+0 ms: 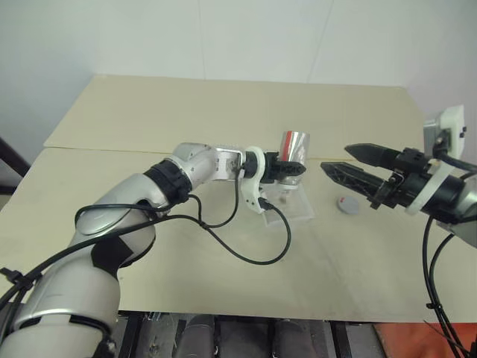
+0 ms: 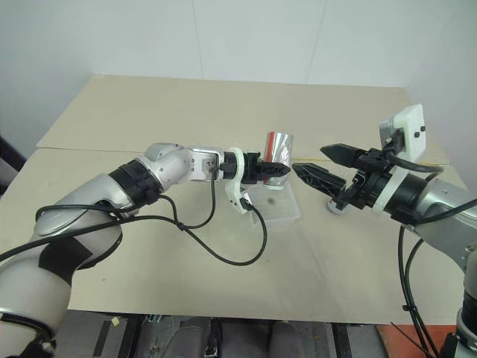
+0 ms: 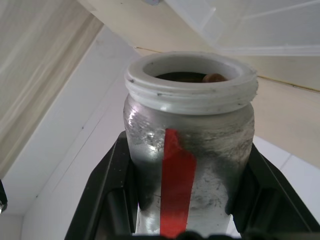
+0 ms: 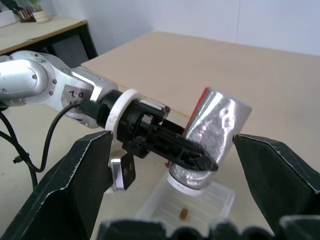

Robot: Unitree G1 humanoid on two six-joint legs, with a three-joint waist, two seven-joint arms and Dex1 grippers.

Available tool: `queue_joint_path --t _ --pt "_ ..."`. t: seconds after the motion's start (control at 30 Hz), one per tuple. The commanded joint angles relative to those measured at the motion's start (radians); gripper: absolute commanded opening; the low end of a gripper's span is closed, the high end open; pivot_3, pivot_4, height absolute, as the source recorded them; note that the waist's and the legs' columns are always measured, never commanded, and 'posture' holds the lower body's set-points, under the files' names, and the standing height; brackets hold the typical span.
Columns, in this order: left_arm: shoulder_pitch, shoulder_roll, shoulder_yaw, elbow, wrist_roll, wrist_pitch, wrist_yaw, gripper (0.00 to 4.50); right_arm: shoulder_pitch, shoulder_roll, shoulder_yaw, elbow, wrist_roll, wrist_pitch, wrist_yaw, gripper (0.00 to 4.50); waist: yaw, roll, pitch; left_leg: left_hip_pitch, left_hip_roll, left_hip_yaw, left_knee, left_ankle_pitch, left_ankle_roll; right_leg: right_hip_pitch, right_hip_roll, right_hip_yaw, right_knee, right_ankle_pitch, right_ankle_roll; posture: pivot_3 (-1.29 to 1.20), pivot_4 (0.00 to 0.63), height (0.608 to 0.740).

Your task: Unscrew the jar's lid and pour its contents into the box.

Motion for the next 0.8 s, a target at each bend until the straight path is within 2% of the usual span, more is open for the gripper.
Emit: queue_joint_path --t 0.03,0.27,0.4,0.47,0.53,0.6,0.7,0.73,0.8 --pt "0.009 0.023 0.061 -0.012 -0.076 -0.021 -0.017 1.96 -0.025 -0.004 0.017 0.001 -0.022 -0.041 0.025 4.45 -0.001 0.000 0.000 0.000 0.000 0.000 0.000 0.000 0.000 0.000 0.000 0.000 0.000 0.000 0.000 0.00 0.150 0.740" --pt "0.071 0.054 0.136 -0.055 -0.182 -0.032 -0.080 1.96 -0.033 0.004 0.042 0.019 -0.028 -0.038 0.038 4.45 -0.001 0.000 0.000 0.000 0.000 0.000 0.000 0.000 -0.001 0.000 0.000 0.000 0.001 0.000 0.000 0.00 0.150 0.740" --pt "0.123 0.046 0.296 0.032 -0.490 -0.079 -0.267 1.96 -0.021 0.003 0.033 0.015 -0.018 -0.031 0.036 4.45 0.001 0.000 0.000 0.000 0.000 0.000 0.001 0.000 0.000 0.000 -0.001 -0.001 0.000 0.000 0.000 0.00 0.150 0.740" --pt "0.148 0.053 0.359 0.051 -0.559 -0.061 -0.276 1.96 -0.014 0.002 0.025 0.011 -0.008 -0.028 0.034 4.45 -0.004 0.000 0.000 0.000 0.000 0.000 0.001 0.000 0.000 0.000 0.000 0.000 0.000 0.000 0.000 0.00 0.150 0.740" --pt "0.187 0.041 0.447 0.073 -0.712 -0.027 -0.392 1.96 -0.010 0.000 0.018 0.010 0.001 -0.026 0.032 4.45 -0.007 0.000 0.000 0.000 0.000 -0.001 0.001 0.000 0.000 0.000 0.000 -0.001 0.001 0.000 0.000 0.00 0.150 0.740" --pt "0.209 0.042 0.511 0.089 -0.796 -0.005 -0.441 1.96 -0.015 -0.003 0.019 0.014 0.010 -0.024 0.029 4.45 -0.013 0.000 0.000 0.000 0.001 0.000 0.001 0.000 -0.001 0.000 0.000 -0.001 0.001 0.000 0.000 0.00 0.150 0.740" --pt "0.291 0.011 0.638 0.039 -1.035 0.104 -0.636 1.96 -0.021 -0.013 0.021 0.021 0.019 -0.024 0.038 4.45 -0.018 0.000 0.000 0.001 0.000 -0.001 0.001 0.001 -0.001 0.000 0.000 -0.001 0.002 0.000 0.000 0.00 0.150 0.740" --pt "0.335 -0.018 0.707 -0.017 -1.175 0.214 -0.738 1.96 -0.028 -0.019 0.026 0.029 0.017 -0.023 0.049 4.45 -0.019 0.000 0.000 0.001 0.000 -0.001 0.001 0.001 -0.001 0.000 0.000 -0.001 0.002 0.000 0.000 0.00 0.150 0.740" --pt "0.385 -0.048 0.788 -0.093 -1.308 0.340 -0.827 1.96 -0.037 -0.030 0.032 0.038 0.013 -0.023 0.066 4.45 -0.019 0.000 0.000 0.001 0.001 -0.003 0.001 0.001 -0.001 0.000 0.000 -0.001 0.002 0.000 0.000 0.00 0.150 0.740"
